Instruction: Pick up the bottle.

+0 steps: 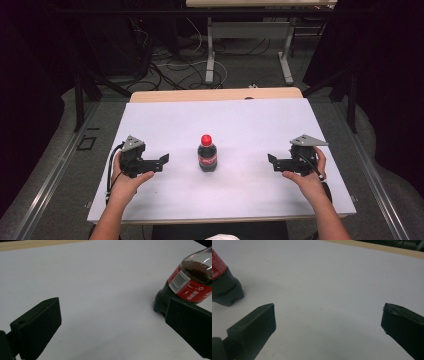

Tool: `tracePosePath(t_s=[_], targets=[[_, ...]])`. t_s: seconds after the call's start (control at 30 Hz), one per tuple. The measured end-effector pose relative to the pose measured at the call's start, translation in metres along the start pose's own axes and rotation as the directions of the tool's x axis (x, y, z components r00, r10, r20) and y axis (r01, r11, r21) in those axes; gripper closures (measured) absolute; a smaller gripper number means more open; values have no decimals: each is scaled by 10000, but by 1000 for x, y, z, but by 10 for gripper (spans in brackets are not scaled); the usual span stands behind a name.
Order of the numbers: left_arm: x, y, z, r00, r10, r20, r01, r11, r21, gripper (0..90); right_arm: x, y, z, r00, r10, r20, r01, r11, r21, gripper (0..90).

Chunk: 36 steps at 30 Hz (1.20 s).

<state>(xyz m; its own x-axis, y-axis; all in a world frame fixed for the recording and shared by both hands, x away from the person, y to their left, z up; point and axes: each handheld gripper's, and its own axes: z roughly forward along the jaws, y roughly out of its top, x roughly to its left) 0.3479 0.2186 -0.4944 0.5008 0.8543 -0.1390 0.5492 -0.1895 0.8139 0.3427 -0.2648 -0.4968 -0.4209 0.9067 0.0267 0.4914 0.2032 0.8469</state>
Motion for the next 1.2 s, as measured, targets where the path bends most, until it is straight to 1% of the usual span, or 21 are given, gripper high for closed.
tracePosePath(t_s=[0.07,0.13,0.2,0.23,0.27,0.4,0.47,0.5,0.63,0.67,0.7,0.73,0.83,0.9,0.93,0.97,1.0,1.03,1.13,1.17,1.2], targets=[[-3,0,2,9999,7,122,-7,10000,-47,5,1,0,-1,10000,-10,23,10,10000,40,0],[-6,0,4,9998,176,114,-176,9998,7,5,2,0,0,10000,-80,35,80,10000,20,0],[-14,1,6,9994,278,208,-276,9996,-94,4,3,0,0,10000,-79,3,79,10000,20,0],[-14,1,6,9994,278,208,-276,9996,-94,4,3,0,0,10000,-79,3,79,10000,20,0],[-16,1,7,9994,251,253,-249,9996,-103,4,3,-1,1,9999,-103,34,103,9999,-56,0],[-28,1,11,9981,367,501,-357,9991,-217,4,6,-1,1,9998,-170,-72,170,9999,3,0],[-33,1,13,9957,571,726,-563,9983,-133,4,6,-1,1,9998,-186,-73,186,9998,9,0],[-36,2,14,9948,658,775,-644,9977,-204,4,7,-1,1,9998,-176,-52,176,9998,51,0],[-48,2,19,9913,733,1097,-709,9972,-257,5,7,-1,1,9998,-152,-107,152,9999,59,0],[-51,3,20,9900,834,1137,-808,9964,-273,8,8,-1,2,9997,-206,-126,207,9998,79,0],[-57,4,24,9859,1066,1293,-1053,9943,-168,10,8,-1,3,9998,-195,-97,196,9998,34,0],[-57,4,24,9859,1066,1293,-1053,9943,-168,15,8,-2,3,9995,-288,-114,289,9995,84,0],[-64,8,29,9830,1253,1345,-1240,9921,-183,15,10,-2,5,9994,-265,-202,267,9996,110,0],[-70,14,35,9799,1272,1539,-1250,9919,-242,15,11,-2,5,9995,-236,-227,239,9996,118,0],[-70,14,35,9799,1272,1539,-1250,9919,-242,15,11,-2,5,9995,-224,-240,227,9997,102,0],[-75,16,40,9791,1264,1591,-1210,9917,-437,15,11,-2,4,9995,-219,-225,221,9997,90,0],[-75,16,40,9791,1264,1591,-1210,9917,-437,15,11,-2,4,9995,-219,-225,221,9997,90,0],[-77,18,42,9777,1386,1579,-1339,9902,-402,15,11,-2,4,9996,-198,-190,200,9997,100,0],[-84,21,49,9742,1456,1722,-1400,9892,-442,16,10,-2,3,9996,-168,-205,170,9998,97,0],[-88,22,55,9724,1553,1739,-1505,9878,-405,23,11,-3,4,9997,-144,-203,147,9998,130,0],[-88,22,55,9724,1553,1739,-1505,9878,-405,24,11,-3,4,9997,-144,-203,147,9998,130,0]])
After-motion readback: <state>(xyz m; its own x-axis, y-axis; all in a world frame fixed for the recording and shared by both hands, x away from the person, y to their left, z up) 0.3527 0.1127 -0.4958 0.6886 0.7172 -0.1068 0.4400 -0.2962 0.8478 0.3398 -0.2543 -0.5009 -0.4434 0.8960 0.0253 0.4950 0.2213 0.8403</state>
